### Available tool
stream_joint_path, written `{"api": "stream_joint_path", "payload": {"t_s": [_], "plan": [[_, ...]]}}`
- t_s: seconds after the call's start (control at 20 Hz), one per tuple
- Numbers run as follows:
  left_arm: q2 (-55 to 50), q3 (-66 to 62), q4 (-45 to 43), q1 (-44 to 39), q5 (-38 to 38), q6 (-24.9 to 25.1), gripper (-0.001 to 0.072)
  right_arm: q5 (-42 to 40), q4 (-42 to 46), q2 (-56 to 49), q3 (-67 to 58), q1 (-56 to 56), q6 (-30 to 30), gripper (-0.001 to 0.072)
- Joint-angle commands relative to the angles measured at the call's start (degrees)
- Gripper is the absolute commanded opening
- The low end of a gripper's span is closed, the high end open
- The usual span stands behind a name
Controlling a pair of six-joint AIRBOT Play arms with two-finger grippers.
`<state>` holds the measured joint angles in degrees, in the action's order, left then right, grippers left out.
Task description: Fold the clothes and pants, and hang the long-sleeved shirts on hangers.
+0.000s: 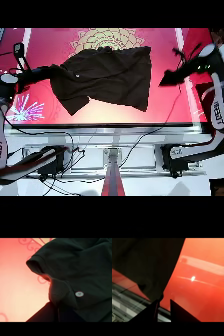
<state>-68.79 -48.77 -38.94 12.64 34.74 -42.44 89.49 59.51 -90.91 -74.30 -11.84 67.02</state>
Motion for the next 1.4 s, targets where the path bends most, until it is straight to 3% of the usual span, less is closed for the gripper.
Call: {"api": "stream_joint_path", "payload": {"t_s": [0.0,0.05,0.1,0.15,0.3,0.6,0.65,0.75,0.8,1.15,1.35], "plan": [[0.13,0.02,0.02,-0.04,0.94,0.00,0.0015,-1.95,-5.31,5.51,18.21,0.50,-6.88,0.0167],[0.13,0.02,0.02,-0.04,0.96,0.00,0.0015,-3.89,-5.81,5.99,21.20,0.98,-7.65,0.0234],[0.13,0.02,0.04,-0.04,1.09,-0.04,0.0015,-6.03,-5.99,6.03,23.54,1.29,-8.26,0.0382],[0.13,0.02,0.04,-0.04,1.36,-0.17,0.0015,-8.46,-5.84,6.03,25.16,1.53,-8.26,0.0434],[0.13,0.02,0.02,-0.04,2.67,-0.15,0.0015,-15.85,-6.51,6.01,27.93,1.92,-8.66,0.0444],[0.13,0.02,0.02,-0.04,2.67,-0.15,0.0015,-20.55,-8.41,5.75,29.62,8.44,-9.90,0.0439],[0.13,0.02,0.02,-0.04,2.67,-0.15,0.0015,-21.46,-9.01,5.75,29.59,9.49,-9.88,0.0384],[0.13,0.02,0.02,-0.04,2.64,-0.15,0.0015,-22.91,-9.14,5.86,29.59,10.86,-9.92,0.0070],[0.15,0.02,0.02,-0.04,2.67,-0.15,0.0015,-23.02,-9.09,5.92,29.42,10.93,-10.21,0.0013],[6.47,-0.11,0.00,0.09,1.62,-0.13,0.0015,-18.43,-8.17,11.34,20.70,10.75,-10.05,0.0012],[17.62,-0.11,0.02,0.09,-5.62,-0.15,0.0015,-18.67,-3.34,22.47,9.27,10.73,-6.32,0.0013]]}}
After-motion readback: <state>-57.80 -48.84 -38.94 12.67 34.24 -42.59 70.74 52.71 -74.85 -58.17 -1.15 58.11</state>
